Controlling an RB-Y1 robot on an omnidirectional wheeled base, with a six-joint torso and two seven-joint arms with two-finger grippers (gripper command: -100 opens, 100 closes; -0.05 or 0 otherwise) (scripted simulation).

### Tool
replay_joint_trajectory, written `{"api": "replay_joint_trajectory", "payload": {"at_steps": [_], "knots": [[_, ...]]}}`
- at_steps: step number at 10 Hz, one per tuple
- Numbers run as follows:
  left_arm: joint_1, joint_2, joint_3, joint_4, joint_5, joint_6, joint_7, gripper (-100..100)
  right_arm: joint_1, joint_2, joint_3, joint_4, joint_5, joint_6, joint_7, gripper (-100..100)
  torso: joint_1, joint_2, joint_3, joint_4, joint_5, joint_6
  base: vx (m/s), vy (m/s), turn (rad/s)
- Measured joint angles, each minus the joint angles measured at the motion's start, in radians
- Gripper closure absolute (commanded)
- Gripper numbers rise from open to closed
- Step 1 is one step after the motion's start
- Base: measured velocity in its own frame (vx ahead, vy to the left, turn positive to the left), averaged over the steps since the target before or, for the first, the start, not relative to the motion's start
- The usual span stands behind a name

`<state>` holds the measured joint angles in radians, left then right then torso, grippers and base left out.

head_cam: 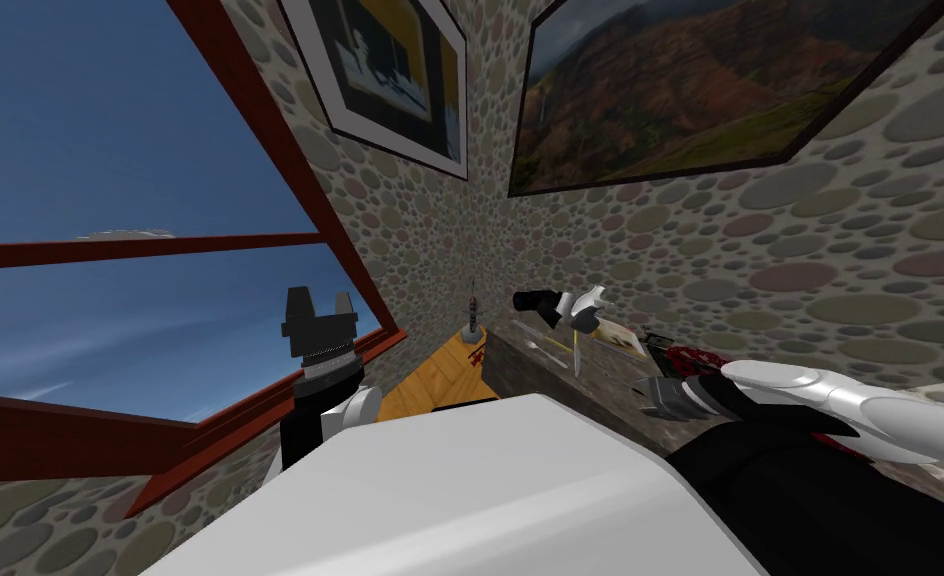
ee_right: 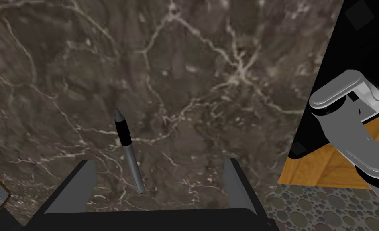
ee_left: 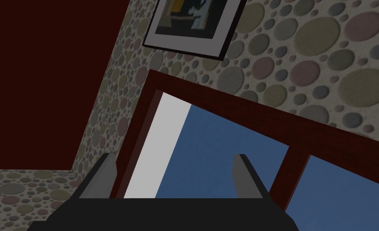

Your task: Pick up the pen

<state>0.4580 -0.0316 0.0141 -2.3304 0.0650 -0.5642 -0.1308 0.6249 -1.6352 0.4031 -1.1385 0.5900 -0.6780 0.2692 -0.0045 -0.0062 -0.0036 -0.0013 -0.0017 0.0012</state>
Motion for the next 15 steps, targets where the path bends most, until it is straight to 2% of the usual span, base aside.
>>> {"api": "replay_joint_trajectory", "payload": {"at_steps": [2, 4, 5, 6, 7, 9, 10, 14, 15], "knots": [[0.0, 0.0, 0.0, 0.0, 0.0, 0.0, 0.0, 0, 0.048, -0.026, 0.008, 0.003, -0.01, 0.001, 0.015, -100, 0.001, 0.001, 0.001, 0.0, 0.0, 0.0, 0.064, -0.069, 0.125], [0.0, 0.0, 0.0, 0.0, 0.0, 0.0, 0.0, 0, 0.055, -0.036, 0.042, 0.001, 0.013, 0.012, 0.004, -100, 0.0, 0.001, 0.001, 0.0, 0.0, 0.0, 0.046, -0.054, 0.042], [0.0, 0.0, 0.0, 0.0, 0.0, 0.0, 0.0, 0, 0.054, -0.036, 0.044, 0.001, 0.015, 0.012, 0.002, 0, 0.003, 0.003, 0.002, 0.001, 0.0, 0.0, 0.005, -0.007, 0.001], [0.0, 0.0, 0.0, 0.0, 0.0, 0.0, 0.0, 0, 0.054, -0.036, 0.044, 0.001, 0.014, 0.012, 0.002, -100, 0.004, 0.004, 0.003, 0.001, 0.001, 0.0, 0.01, -0.009, 0.08], [0.0, 0.0, 0.0, 0.0, 0.0, 0.0, 0.0, 0, 0.041, -0.015, 0.052, 0.014, 0.027, 0.014, 0.002, -100, 0.005, 0.005, 0.003, 0.001, 0.001, 0.0, 0.016, -0.015, 0.104], [0.0, 0.0, 0.0, 0.0, 0.0, 0.0, 0.0, 0, 0.046, 0.03, 0.059, 0.024, 0.034, 0.039, 0.017, -100, 0.004, 0.005, 0.003, 0.001, 0.001, 0.0, 0.016, -0.015, 0.046], [0.0, 0.0, 0.0, 0.0, 0.0, 0.0, 0.0, 0, 0.047, 0.032, 0.06, 0.025, 0.034, 0.043, 0.019, 100, 0.005, 0.005, 0.003, 0.001, 0.001, 0.0, 0.0, 0.0, 0.0], [0.0, 0.0, 0.0, 0.0, 0.0, 0.0, 0.0, 0, 0.047, 0.032, 0.06, 0.024, 0.034, 0.042, 0.019, 100, 0.005, 0.005, 0.003, 0.001, 0.001, 0.0, 0.0, 0.0, 0.0], [0.0, 0.0, 0.0, 0.0, 0.0, 0.0, 0.0, 0, 0.047, 0.032, 0.06, 0.024, 0.034, 0.042, 0.019, 0, 0.005, 0.005, 0.003, 0.001, 0.001, 0.0, 0.0, 0.0, 0.0]]}}
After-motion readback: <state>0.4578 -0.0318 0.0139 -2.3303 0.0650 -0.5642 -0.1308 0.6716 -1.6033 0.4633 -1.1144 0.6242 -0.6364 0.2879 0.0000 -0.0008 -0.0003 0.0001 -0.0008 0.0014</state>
